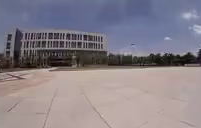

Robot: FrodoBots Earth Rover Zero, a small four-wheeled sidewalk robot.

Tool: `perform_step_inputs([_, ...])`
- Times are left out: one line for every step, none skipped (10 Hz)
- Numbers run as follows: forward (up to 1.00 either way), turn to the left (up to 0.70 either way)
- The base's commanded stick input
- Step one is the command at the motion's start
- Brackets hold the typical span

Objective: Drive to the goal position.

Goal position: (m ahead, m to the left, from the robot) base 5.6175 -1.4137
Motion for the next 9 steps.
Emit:
perform_step_inputs([0.70,0.00])
perform_step_inputs([0.70,0.00])
perform_step_inputs([0.70,0.00])
perform_step_inputs([0.70,0.00])
perform_step_inputs([0.70,0.00])
perform_step_inputs([0.70,0.00])
perform_step_inputs([0.70,0.00])
perform_step_inputs([0.70,0.00])
perform_step_inputs([0.70,0.00])
